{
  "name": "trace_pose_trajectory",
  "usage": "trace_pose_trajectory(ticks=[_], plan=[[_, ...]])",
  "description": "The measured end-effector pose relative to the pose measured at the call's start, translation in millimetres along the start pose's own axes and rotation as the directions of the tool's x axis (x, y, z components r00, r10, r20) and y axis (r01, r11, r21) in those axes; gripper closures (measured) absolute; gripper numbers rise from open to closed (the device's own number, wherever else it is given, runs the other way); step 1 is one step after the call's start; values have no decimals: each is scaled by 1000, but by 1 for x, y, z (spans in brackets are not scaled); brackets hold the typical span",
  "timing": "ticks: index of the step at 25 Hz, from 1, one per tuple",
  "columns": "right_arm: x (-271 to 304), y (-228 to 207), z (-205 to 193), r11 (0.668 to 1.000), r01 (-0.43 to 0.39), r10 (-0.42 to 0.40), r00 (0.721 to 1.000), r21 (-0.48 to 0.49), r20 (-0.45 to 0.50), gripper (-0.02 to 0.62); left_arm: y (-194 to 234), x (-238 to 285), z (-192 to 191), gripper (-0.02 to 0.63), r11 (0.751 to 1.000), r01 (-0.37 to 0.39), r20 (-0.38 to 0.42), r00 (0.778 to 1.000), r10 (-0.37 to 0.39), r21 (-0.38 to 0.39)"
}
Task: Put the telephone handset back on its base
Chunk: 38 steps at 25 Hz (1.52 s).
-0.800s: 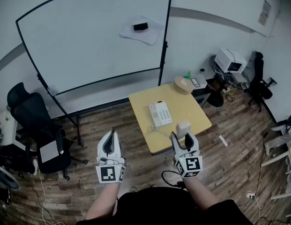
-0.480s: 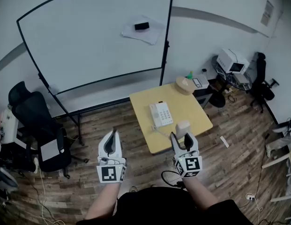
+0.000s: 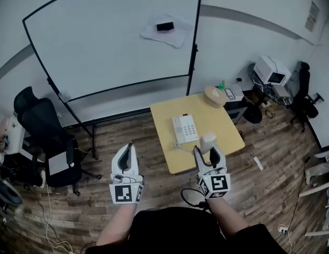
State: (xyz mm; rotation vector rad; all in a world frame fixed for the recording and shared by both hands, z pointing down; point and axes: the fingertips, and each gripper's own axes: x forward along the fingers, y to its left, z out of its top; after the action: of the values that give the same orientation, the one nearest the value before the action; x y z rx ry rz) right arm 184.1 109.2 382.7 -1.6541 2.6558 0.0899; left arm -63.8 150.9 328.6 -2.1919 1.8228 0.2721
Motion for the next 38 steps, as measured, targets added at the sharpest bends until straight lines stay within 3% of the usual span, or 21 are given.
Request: trace_pose_trajectory(ticks=[7,18,27,38], plan=[[23,-18,-5,999,-23,23,1000,28,-9,374,-6,18,-10,606,1000,-20,-11,1000,20,19],[113,-25,-25,1000,-1,2,998,10,-63,374,45,95,-63,606,1000,0,-11,1000,1,16],[197,-41,-47,998,54,-48,984,28,-170,374,71,182,-123,606,995,96,-87,991,-99,-42],[266,-57,-76,992,124,-116,951,9,-288,374,95,270,-177,606,971,204,-116,969,-218,-121]])
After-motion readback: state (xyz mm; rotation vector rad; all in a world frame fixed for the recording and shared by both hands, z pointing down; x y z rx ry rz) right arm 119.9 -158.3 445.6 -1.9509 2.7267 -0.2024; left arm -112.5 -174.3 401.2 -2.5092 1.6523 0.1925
